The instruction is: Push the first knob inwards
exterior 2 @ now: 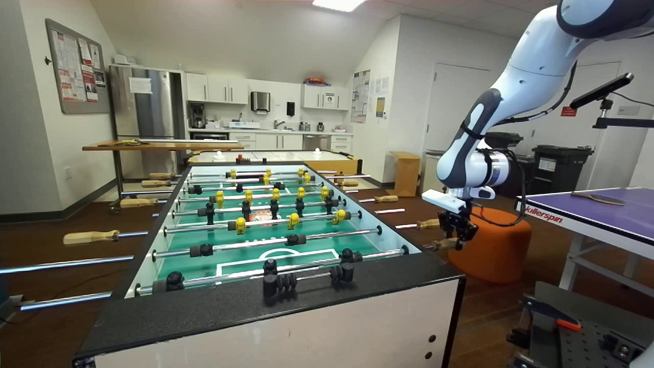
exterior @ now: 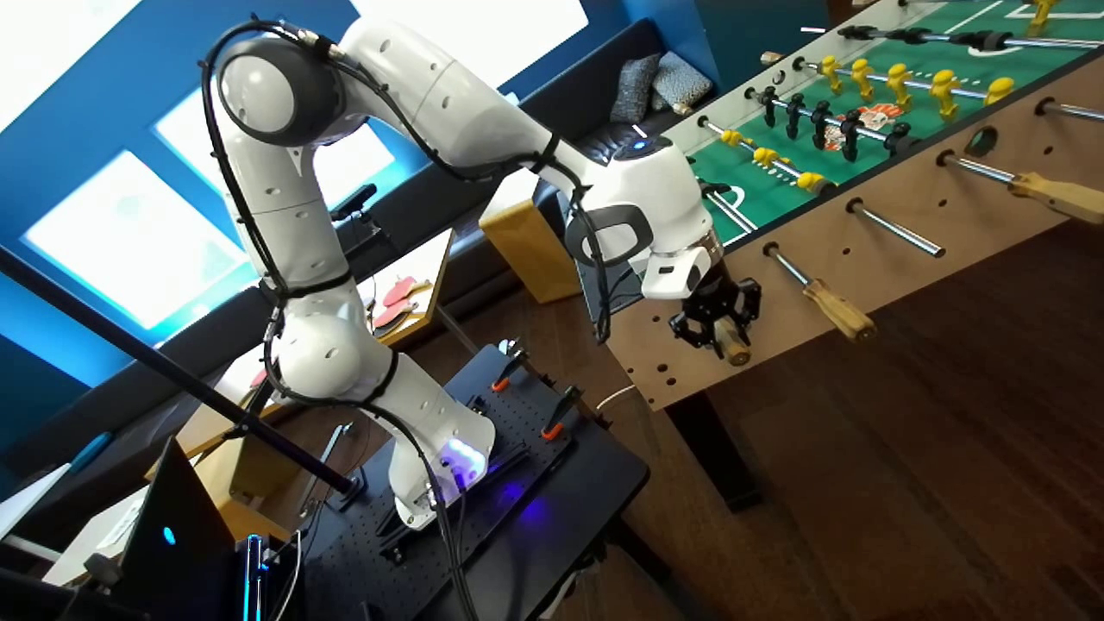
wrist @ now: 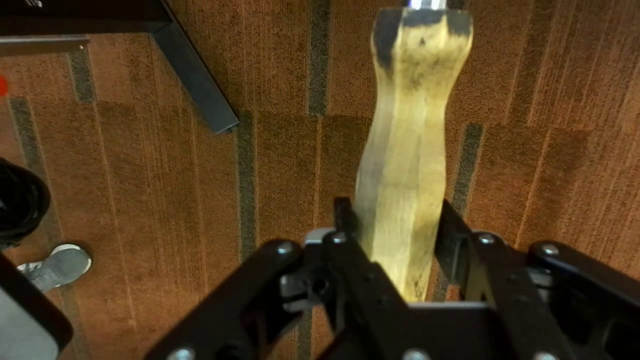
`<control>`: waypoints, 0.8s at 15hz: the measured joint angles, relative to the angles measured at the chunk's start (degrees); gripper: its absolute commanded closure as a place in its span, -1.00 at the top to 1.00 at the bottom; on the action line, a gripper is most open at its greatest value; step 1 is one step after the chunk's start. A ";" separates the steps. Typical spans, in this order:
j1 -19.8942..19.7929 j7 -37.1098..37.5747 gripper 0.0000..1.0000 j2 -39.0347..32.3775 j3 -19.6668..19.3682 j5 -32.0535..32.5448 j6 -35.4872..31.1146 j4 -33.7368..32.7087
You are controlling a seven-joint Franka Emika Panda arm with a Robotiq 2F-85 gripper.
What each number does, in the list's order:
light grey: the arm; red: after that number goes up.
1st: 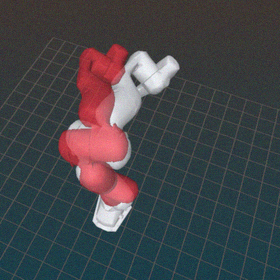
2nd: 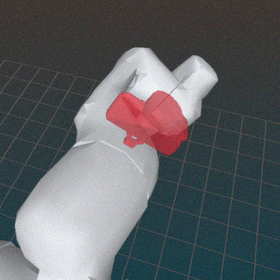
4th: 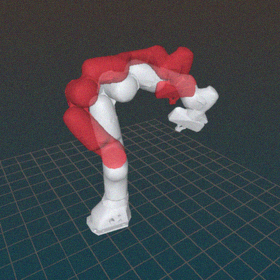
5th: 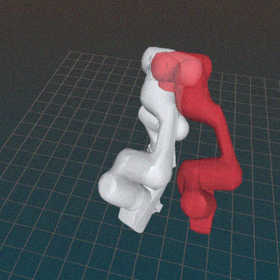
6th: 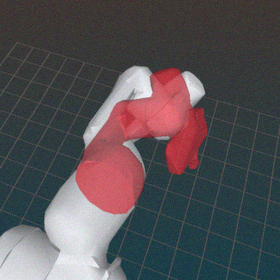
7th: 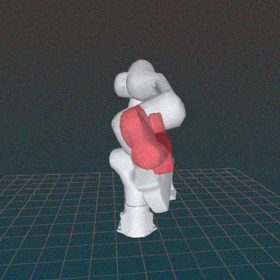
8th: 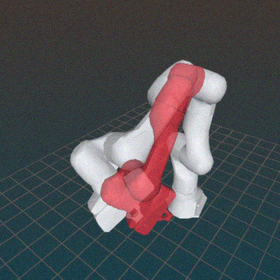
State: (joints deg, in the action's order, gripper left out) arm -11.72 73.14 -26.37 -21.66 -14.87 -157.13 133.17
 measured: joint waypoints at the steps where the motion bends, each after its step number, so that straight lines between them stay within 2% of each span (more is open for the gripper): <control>1: 0.55 0.54 -0.67 0.06 0.05 0.03 0.00 0.07; 8: 2.28 2.80 -0.67 0.37 0.84 0.15 -0.03 0.32; 10: 2.27 2.80 0.34 0.37 0.83 0.16 -0.03 0.33; 12: 2.42 1.98 0.41 0.66 0.89 1.15 -0.01 0.43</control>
State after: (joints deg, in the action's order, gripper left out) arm -9.30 75.13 -25.70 -20.77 -13.72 -157.14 133.60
